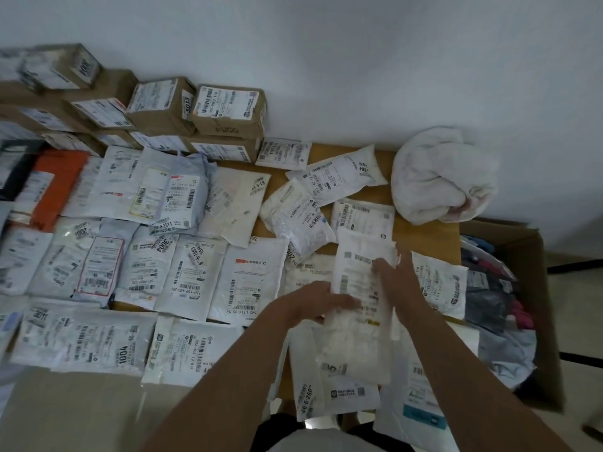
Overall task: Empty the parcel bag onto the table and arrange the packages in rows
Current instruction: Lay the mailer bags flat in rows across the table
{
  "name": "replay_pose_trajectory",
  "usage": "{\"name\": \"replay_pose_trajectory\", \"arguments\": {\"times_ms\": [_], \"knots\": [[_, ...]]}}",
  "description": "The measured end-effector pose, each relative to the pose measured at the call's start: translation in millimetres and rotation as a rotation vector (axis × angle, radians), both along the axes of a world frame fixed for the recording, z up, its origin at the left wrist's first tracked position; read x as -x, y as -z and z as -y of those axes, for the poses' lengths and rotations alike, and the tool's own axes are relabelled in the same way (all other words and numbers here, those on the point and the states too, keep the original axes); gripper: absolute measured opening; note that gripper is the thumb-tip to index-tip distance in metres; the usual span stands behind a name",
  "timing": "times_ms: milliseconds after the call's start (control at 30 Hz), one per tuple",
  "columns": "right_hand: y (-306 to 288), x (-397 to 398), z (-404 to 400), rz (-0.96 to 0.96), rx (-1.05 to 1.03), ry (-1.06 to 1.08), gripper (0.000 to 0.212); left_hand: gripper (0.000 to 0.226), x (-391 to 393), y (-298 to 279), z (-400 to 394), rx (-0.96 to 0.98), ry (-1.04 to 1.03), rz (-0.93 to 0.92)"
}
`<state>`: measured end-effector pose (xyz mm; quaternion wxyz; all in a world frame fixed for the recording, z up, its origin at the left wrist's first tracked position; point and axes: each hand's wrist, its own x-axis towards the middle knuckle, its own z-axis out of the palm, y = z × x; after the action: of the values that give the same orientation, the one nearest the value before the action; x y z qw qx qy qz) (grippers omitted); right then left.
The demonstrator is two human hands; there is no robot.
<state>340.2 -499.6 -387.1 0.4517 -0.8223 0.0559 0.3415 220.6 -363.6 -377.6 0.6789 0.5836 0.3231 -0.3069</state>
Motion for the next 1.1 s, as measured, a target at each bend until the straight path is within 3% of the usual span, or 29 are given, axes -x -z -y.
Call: {"name": "replay_pose_trajectory", "arguments": {"times_ms": [167, 233, 300, 400, 567, 700, 867, 933, 1033, 1100], "knots": [[18, 20, 15, -0.075, 0.121, -0.213, 0.061, 0.042, -2, 19, -15, -0.347, -0.19, -0.081], [21, 22, 12, 0.065, 0.241, -0.297, 0.063, 0.035, -7, 20, -25, -0.511, -0.228, -0.052], [17, 18, 2, 0.329, 0.365, -0.38, 0.061, 0.033, -12, 17, -37, -0.659, -0.242, -0.046], [9, 7, -39, 0.537, 0.323, -0.486, 0.052, 0.039, -15, 20, -58, -0.88, -0.291, -0.038], [22, -13, -130, 0.377, 0.323, -0.634, 0.048, 0.037, -4, 31, -92, -1.097, -0.162, -0.119], [37, -21, -159, 0.3, 0.232, -0.57, 0.036, 0.036, -1, 37, -110, -0.987, -0.251, -0.047], [11, -29, -146, 0.643, 0.027, -0.437, 0.037, 0.036, 0, 40, -123, -0.944, -0.412, 0.002], [2, -26, -140, 0.67, -0.107, -0.31, 0.038, 0.034, 0, 37, -127, -0.949, -0.487, 0.014], [2, -12, -154, 0.318, -0.28, -0.06, 0.033, 0.025, -1, 32, -132, -0.843, -0.617, 0.069], [12, 1, -167, 0.106, -0.248, 0.003, 0.029, 0.028, -1, 29, -136, -0.746, -0.643, 0.085]]}}
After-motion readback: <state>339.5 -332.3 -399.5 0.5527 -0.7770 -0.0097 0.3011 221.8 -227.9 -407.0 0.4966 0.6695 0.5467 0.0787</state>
